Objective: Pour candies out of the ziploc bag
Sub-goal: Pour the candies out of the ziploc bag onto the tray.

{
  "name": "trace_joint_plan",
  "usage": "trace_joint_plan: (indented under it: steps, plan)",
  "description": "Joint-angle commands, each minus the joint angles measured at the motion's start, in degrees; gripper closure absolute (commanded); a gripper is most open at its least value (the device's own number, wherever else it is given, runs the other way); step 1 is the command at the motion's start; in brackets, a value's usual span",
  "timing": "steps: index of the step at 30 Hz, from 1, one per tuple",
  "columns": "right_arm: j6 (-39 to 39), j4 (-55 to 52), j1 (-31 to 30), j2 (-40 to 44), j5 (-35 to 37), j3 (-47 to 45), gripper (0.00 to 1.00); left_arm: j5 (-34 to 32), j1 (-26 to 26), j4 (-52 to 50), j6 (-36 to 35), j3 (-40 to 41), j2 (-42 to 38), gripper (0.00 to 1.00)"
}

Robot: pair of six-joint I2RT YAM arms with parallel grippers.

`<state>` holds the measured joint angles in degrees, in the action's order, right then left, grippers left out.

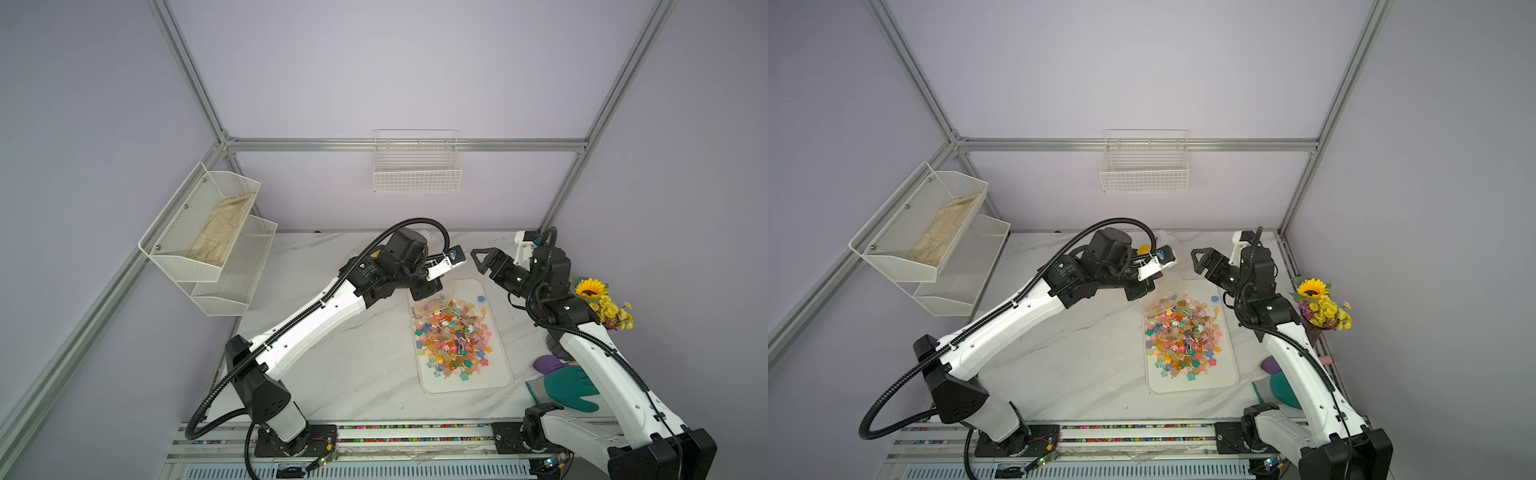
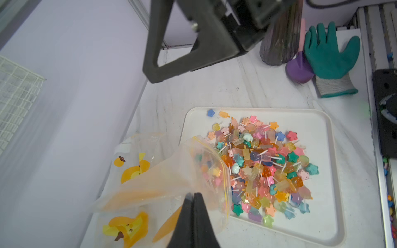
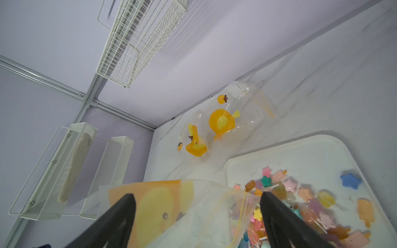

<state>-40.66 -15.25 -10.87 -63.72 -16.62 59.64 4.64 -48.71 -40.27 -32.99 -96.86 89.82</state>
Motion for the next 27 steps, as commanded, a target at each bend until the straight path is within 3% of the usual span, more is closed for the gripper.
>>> trace_joint_plan:
  steps: [1, 6, 8, 17, 22, 27]
  plan:
    - [-0.15, 2.14, 0.31, -0.78, -2.74, 2.84, 0.06, -4.60, -2.06, 4.60, -14.88, 4.41, -4.41, 1.00]
    - [-2.40, 2.31, 0.38, -2.21, -2.00, 5.22, 0.07, -15.38, -7.35, 9.77, -32.13, 11.24, -6.71, 1.00]
    - [-2.95, 2.32, 0.33, -2.55, -2.46, 6.20, 0.07, -18.88, -8.81, 15.38, -35.80, 14.58, -7.57, 1.00]
    - [-1.55, 0.40, 0.31, -8.09, -10.99, 12.75, 0.08, -23.17, -11.75, 31.99, -52.12, 23.18, -10.69, 1.00]
    - [2.92, -0.40, 0.29, -11.12, -14.59, 13.80, 0.06, -23.82, -12.35, 33.54, -52.70, 23.58, -11.73, 1.00]
    - [4.73, 3.86, 0.30, -11.17, -16.96, 9.16, 0.03, -22.06, -11.93, 28.41, -40.11, 20.44, -14.41, 1.00]
